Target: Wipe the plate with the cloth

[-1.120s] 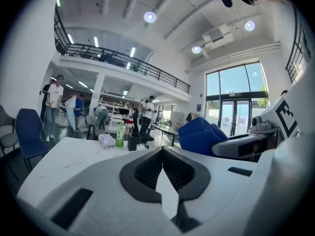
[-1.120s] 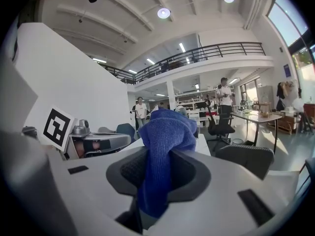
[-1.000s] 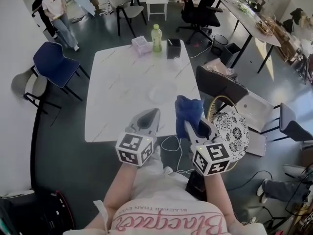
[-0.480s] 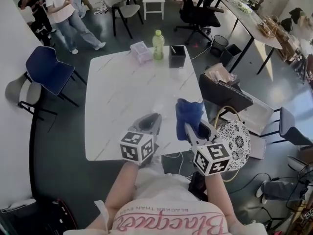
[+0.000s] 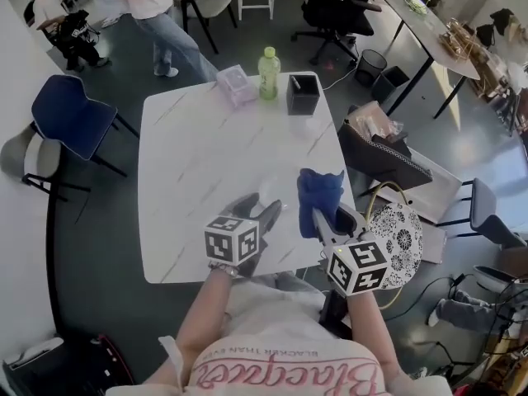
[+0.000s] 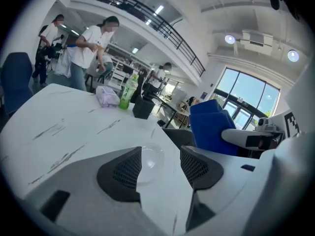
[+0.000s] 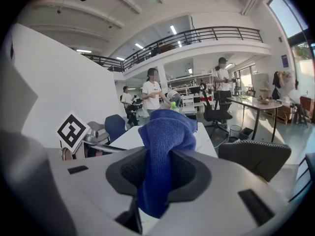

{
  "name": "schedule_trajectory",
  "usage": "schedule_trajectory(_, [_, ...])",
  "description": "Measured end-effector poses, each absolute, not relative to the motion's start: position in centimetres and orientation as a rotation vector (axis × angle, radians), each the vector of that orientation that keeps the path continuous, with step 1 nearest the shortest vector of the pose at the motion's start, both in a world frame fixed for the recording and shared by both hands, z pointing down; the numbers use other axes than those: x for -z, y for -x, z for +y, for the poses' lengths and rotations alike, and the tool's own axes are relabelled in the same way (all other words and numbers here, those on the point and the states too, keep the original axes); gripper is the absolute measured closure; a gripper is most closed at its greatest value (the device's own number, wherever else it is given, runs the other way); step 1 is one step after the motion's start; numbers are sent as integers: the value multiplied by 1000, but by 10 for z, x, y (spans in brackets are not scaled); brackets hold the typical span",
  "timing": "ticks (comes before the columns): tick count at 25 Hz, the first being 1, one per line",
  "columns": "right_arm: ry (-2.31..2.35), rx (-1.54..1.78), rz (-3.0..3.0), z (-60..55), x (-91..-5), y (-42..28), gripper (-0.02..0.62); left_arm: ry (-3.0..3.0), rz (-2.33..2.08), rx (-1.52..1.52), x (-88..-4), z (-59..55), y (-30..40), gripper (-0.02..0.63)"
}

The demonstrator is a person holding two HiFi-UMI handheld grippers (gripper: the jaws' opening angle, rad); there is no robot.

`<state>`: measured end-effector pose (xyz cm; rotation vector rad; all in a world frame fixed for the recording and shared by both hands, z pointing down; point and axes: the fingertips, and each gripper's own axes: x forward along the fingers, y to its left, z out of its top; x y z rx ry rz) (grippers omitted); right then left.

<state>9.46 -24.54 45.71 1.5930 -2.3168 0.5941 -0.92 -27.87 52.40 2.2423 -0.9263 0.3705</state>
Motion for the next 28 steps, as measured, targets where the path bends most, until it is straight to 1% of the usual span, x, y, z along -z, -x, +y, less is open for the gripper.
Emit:
schedule_trajectory(8, [-1504, -588, -2327, -266, -466, -102, 500, -2204, -946, -438, -563, -298, 12, 397])
schedule_trajectory(14, [-1474, -617, -2315, -275, -476, -103, 499, -2208, -983, -603, -602, -315, 14, 403])
schedule_trajectory(19, [-1464, -637, -2293, -282, -484, -109, 499, -2136, -985, -686, -635, -331, 11, 405])
schedule_trajectory(25, [-1458, -666, -2261, -284, -494, -114, 499, -2065, -986, -751, -655, -338, 3, 405])
schedule_trajectory(27, [-1459, -669, -2257, -286, -497, -116, 499, -2045, -1020, -778, -661, -341, 4, 422])
schedule_trajectory(28, [-1460, -671, -2256, -287, -498, -117, 499, -2035, -1051, -787, -664, -344, 8, 456])
